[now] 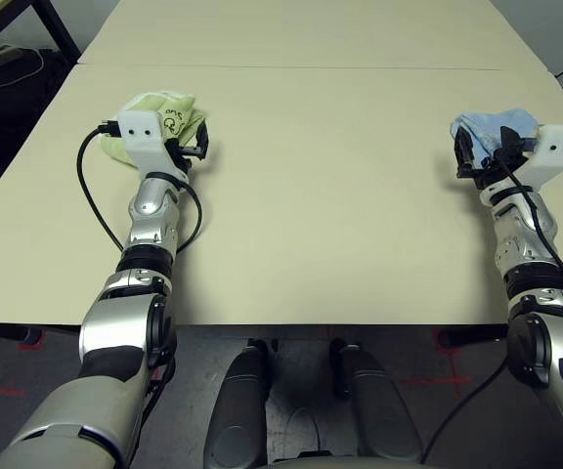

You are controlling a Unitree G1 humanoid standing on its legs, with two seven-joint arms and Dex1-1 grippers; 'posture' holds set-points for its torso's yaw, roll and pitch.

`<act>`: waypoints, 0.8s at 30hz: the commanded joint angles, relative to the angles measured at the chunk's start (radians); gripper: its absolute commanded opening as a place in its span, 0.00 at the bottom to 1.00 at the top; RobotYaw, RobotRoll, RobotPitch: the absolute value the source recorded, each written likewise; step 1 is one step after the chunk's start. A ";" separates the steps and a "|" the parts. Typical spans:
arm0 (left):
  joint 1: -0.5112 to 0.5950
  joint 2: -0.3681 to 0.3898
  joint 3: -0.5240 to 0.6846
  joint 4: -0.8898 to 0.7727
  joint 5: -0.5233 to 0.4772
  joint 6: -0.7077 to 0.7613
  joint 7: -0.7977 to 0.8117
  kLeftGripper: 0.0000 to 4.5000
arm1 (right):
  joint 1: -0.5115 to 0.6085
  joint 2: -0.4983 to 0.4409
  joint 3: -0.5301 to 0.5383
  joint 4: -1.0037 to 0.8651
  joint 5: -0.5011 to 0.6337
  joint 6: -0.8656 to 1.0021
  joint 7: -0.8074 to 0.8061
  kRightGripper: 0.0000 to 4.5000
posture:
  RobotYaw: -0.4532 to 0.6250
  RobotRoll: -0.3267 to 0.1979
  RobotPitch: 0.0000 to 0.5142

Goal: Fold the towel and set it aside.

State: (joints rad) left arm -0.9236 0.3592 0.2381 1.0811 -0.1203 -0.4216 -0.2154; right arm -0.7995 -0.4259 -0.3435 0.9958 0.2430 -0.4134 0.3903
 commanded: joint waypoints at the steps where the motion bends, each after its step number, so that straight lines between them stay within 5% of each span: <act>1: 0.012 0.007 0.010 0.008 -0.010 0.018 -0.006 0.99 | 0.010 -0.007 -0.007 0.004 0.007 -0.003 -0.001 1.00 | 0.41 0.62 0.34; 24: 0.029 0.021 0.031 0.002 -0.008 0.039 0.055 0.99 | 0.015 0.014 0.004 -0.019 0.000 0.012 -0.050 1.00 | 0.40 0.62 0.32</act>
State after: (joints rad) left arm -0.9160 0.3746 0.2664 1.0805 -0.1289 -0.3935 -0.1670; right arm -0.7979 -0.4121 -0.3374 0.9809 0.2418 -0.4121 0.3493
